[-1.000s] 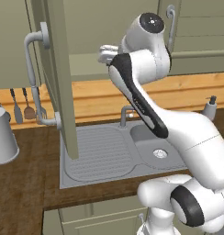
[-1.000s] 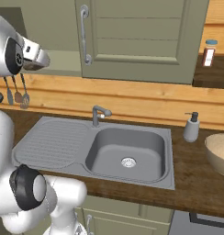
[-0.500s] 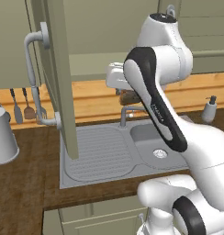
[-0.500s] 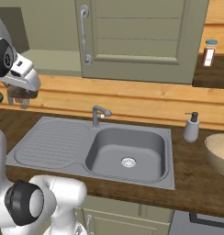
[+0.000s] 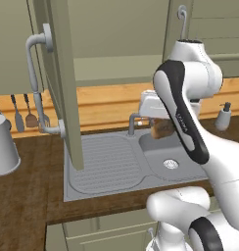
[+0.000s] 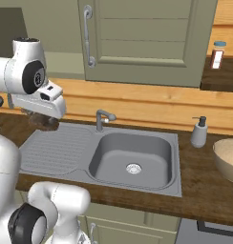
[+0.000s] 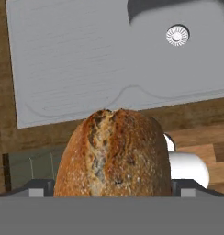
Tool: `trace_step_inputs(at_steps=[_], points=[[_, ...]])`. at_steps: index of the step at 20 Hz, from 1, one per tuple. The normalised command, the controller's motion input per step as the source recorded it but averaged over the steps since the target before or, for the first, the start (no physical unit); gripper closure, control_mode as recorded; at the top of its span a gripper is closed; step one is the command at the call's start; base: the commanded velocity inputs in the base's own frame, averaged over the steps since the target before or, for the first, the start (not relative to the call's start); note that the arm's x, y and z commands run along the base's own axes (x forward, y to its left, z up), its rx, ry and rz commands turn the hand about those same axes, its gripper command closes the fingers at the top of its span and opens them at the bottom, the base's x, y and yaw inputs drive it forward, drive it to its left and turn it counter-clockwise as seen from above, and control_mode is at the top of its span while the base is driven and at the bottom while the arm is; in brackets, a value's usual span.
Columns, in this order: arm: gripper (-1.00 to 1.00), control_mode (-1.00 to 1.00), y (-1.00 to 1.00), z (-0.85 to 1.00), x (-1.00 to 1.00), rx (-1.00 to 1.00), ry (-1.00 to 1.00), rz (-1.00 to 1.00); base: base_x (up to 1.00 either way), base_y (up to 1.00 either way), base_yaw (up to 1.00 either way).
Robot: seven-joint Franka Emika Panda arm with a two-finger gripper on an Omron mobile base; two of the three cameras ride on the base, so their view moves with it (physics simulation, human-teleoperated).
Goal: Open the cabinet, pick up the bread from the cabinet and place it in the basket. Then move the basket to the dining counter.
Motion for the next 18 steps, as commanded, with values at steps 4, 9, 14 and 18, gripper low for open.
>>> trace_step_inputs(at_steps=[4,9,14,18], points=[[1.00,-1.00,-0.68,-0.48,-0.11,-0.02,0.01,0.10,0.00,0.00,0.00],[1.00,-1.00,-0.70,-0.42,0.00,-0.01,0.01,0.15,0.00,0.00,0.00],[1.00,-1.00,-0.10,-0.09,0.00,-0.01,0.00,0.03,0.00,0.00,0.00],[1.00,-1.00,0.00,0.00,0.00,0.00,0.00,0.00,0.00,0.00,0.00]])
